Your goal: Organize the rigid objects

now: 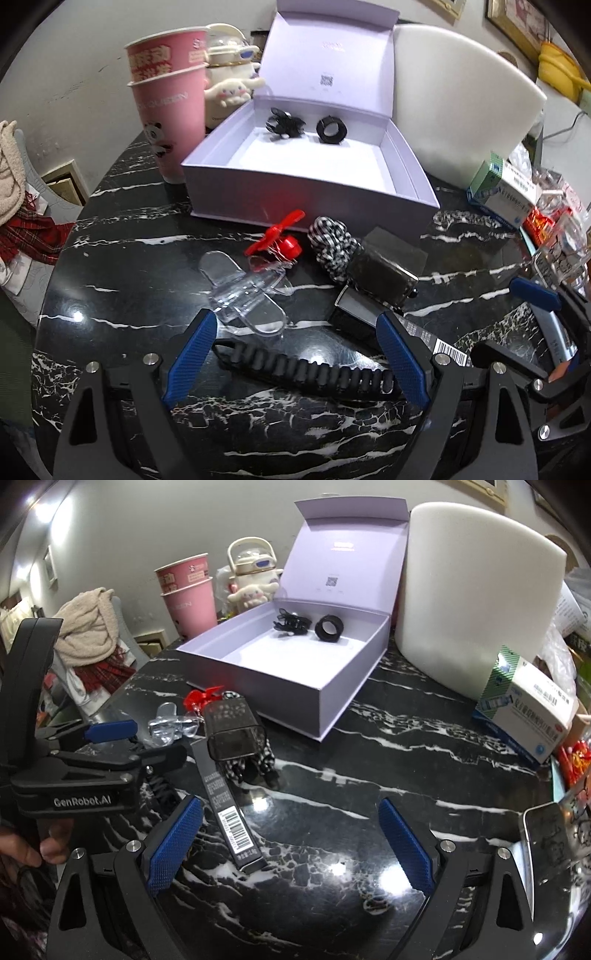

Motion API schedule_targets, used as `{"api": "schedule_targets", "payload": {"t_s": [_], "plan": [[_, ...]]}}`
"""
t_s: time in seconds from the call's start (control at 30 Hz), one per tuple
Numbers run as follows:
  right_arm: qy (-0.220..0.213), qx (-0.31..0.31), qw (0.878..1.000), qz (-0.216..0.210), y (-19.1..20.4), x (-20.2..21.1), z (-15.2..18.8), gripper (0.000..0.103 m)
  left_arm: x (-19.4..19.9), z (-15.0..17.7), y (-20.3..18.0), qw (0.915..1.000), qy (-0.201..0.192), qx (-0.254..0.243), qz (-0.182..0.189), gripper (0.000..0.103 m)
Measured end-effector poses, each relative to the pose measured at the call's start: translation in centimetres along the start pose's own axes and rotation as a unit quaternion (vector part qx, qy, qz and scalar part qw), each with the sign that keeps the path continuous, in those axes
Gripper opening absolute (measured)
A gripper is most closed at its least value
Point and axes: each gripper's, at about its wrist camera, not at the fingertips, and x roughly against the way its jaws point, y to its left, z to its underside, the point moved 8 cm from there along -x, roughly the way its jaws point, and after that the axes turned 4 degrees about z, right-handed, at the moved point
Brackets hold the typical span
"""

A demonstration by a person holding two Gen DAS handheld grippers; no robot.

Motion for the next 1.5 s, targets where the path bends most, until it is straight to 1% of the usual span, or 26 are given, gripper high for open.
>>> {"api": "schedule_targets", "payload": {"t_s": [0.17, 0.4, 0.53, 0.57, 0.63, 0.77, 0.9, 1.07, 1.13, 1.17, 1.23, 1.27, 1.33, 1.43, 1.47, 1.5], "plan": [[0.004, -0.002, 1.000, -0.003, -0.1, -0.5, -0.1, 0.097, -0.4, 0.8, -0.7, 0.9998, 0.013, -0.016, -0.002, 0.089], [0.008, 0.001, 1.000, -0.011, 0.2, -0.8, 0.0, 0.097, 0.1, 2.0, -0.9, 0.9990, 0.025, -0.037, -0.006, 0.089], [0.010, 0.002, 1.000, -0.013, 0.3, -0.9, 0.2, 0.097, 0.3, 2.6, -0.6, 0.9988, 0.030, -0.038, -0.002, 0.089], [0.009, 0.002, 1.000, -0.013, 0.3, -0.8, 0.2, 0.097, 0.5, 2.6, -0.6, 0.9989, 0.028, -0.037, 0.002, 0.089], [0.009, 0.000, 1.000, -0.016, 0.4, -0.8, 0.3, 0.097, 1.2, 2.5, -0.7, 0.9992, 0.012, -0.036, 0.014, 0.089], [0.010, -0.001, 1.000, -0.018, 0.4, -0.8, 0.5, 0.097, 2.8, 1.9, -0.9, 0.9988, -0.017, -0.038, 0.027, 0.089], [0.009, -0.001, 1.000, -0.020, 0.5, -0.9, 0.7, 0.097, 3.6, 1.9, -1.1, 0.9986, -0.022, -0.038, 0.031, 0.089], [0.008, 0.003, 1.000, -0.017, 0.4, -1.4, 1.0, 0.096, 4.4, 2.4, -0.5, 0.9993, -0.016, -0.030, 0.015, 0.089], [0.012, 0.004, 1.000, -0.020, 0.4, -1.9, 1.1, 0.089, 4.8, 2.8, 0.1, 0.9995, -0.010, -0.028, -0.001, 0.089], [0.016, 0.004, 1.000, -0.025, 0.5, -2.1, 1.2, 0.087, 4.9, 3.0, 0.3, 0.9996, -0.009, -0.028, -0.003, 0.089], [0.021, 0.003, 0.999, -0.039, 0.7, -2.5, 1.3, 0.080, 5.1, 3.5, 0.7, 0.9997, -0.003, -0.024, -0.005, 0.089], [0.023, 0.003, 0.999, -0.044, 0.8, -2.6, 1.4, 0.079, 5.1, 3.7, 0.9, 0.9997, 0.001, -0.023, -0.005, 0.089], [0.026, 0.008, 0.998, -0.050, 1.2, -3.0, 1.5, 0.069, 4.6, 4.3, 1.3, 0.9997, 0.016, -0.015, -0.006, 0.089], [0.034, 0.022, 0.998, -0.052, 2.0, -3.4, 1.8, 0.061, 3.5, 4.9, 1.7, 0.9993, 0.036, 0.007, 0.011, 0.089], [0.031, 0.027, 0.998, -0.051, 2.2, -3.3, 1.8, 0.059, 3.2, 5.0, 1.6, 0.9988, 0.040, 0.014, 0.022, 0.089], [0.031, 0.031, 0.998, -0.054, 2.4, -3.3, 1.8, 0.054, 3.0, 5.0, 1.5, 0.9985, 0.042, 0.018, 0.029, 0.089]]}}
